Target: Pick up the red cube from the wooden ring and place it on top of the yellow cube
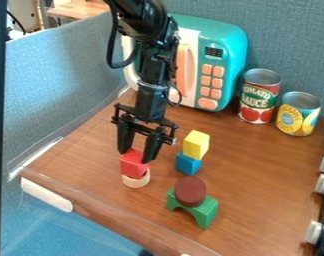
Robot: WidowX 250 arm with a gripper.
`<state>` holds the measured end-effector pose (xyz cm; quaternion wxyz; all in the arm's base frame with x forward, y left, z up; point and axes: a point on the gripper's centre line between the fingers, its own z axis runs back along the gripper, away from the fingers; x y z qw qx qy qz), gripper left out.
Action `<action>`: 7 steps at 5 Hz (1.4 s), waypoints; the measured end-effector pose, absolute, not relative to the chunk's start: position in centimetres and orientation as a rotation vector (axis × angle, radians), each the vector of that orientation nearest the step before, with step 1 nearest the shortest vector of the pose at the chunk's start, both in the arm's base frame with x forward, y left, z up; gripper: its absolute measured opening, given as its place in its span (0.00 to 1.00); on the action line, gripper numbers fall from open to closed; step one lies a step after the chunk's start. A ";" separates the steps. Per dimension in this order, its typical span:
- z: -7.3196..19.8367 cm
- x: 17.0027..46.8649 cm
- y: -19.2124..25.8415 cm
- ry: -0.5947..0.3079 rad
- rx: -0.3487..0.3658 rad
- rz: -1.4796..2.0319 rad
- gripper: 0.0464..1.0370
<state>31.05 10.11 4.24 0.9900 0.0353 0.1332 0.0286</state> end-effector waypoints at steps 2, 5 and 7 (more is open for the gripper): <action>4.5 30.8 10.0 0.281 0.063 0.050 0.49; 12.2 32.8 6.2 0.115 0.086 -0.036 0.49; 12.8 35.9 4.0 0.072 0.048 -0.109 0.49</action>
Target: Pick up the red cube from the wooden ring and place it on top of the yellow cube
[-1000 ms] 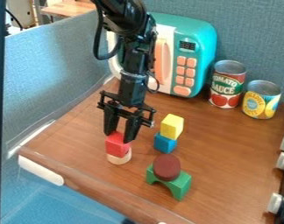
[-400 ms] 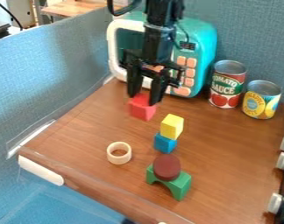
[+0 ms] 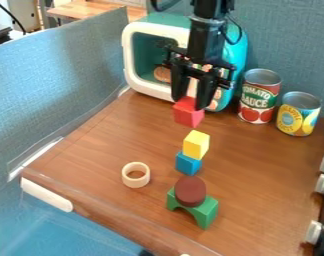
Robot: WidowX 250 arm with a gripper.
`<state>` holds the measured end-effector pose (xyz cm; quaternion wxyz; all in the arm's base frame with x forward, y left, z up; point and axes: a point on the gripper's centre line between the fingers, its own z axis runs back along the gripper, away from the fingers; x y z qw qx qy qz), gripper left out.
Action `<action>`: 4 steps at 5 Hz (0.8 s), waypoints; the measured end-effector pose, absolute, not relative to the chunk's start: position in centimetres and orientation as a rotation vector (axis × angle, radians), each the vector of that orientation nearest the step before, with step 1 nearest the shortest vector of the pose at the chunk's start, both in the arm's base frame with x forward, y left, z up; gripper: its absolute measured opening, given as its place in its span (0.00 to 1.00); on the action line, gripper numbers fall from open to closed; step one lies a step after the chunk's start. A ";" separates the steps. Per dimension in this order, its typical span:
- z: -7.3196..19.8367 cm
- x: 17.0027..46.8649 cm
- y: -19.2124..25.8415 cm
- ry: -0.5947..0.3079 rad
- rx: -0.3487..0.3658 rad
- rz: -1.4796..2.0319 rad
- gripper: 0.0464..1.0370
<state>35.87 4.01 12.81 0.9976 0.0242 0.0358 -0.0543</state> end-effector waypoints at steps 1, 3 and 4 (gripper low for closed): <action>11.9 36.7 3.9 0.086 0.033 -0.102 0.49; 10.1 36.8 4.1 0.132 0.023 -0.101 0.49; 10.1 36.8 4.1 0.132 0.027 -0.088 0.49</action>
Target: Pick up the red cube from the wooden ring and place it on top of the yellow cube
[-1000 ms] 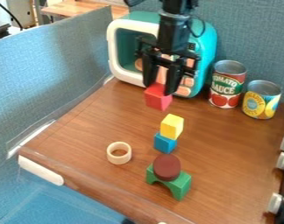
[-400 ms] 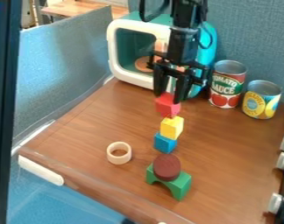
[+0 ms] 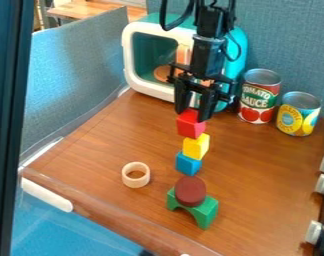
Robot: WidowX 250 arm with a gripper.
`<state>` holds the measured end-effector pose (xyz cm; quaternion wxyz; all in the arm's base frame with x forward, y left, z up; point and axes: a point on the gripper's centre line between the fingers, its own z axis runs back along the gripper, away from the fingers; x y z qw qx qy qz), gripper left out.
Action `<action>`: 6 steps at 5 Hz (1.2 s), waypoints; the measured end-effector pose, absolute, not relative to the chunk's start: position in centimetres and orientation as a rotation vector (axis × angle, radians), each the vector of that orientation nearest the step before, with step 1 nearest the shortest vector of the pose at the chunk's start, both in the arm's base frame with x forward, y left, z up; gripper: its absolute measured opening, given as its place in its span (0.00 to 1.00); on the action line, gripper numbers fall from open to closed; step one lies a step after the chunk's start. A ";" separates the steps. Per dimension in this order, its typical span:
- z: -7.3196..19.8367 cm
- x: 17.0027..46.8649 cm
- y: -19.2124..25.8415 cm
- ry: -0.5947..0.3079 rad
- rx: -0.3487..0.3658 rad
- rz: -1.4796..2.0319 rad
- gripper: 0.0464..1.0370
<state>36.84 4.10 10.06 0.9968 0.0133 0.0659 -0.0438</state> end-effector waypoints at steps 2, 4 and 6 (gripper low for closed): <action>9.3 36.9 3.2 0.153 0.029 -0.098 0.49; 9.2 37.5 2.6 0.149 0.044 -0.101 0.49; 9.2 37.4 3.6 0.160 0.046 -0.055 0.49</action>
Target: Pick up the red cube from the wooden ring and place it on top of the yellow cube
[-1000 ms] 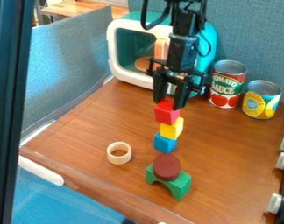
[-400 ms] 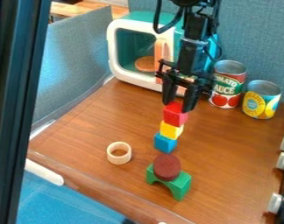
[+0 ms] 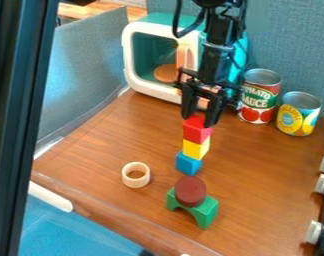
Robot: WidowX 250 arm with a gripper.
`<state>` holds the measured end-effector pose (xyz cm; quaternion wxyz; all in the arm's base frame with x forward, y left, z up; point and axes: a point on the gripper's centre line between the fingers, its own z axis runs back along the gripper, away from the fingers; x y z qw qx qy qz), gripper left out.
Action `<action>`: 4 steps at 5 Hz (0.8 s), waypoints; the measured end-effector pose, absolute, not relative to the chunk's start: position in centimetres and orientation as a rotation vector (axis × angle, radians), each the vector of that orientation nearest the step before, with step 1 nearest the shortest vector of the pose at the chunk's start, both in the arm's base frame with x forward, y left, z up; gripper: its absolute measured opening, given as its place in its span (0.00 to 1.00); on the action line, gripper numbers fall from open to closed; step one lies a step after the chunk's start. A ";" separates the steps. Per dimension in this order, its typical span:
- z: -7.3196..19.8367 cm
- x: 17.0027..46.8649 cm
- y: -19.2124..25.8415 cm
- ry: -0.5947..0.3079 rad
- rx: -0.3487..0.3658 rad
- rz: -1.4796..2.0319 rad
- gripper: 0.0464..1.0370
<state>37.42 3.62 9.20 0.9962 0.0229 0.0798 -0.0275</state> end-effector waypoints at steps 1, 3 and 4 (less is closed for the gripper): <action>9.2 37.2 4.4 0.170 0.028 -0.037 0.49; 9.2 37.1 4.5 0.179 0.010 -0.017 0.86; 9.2 37.2 4.5 0.180 0.005 -0.013 0.97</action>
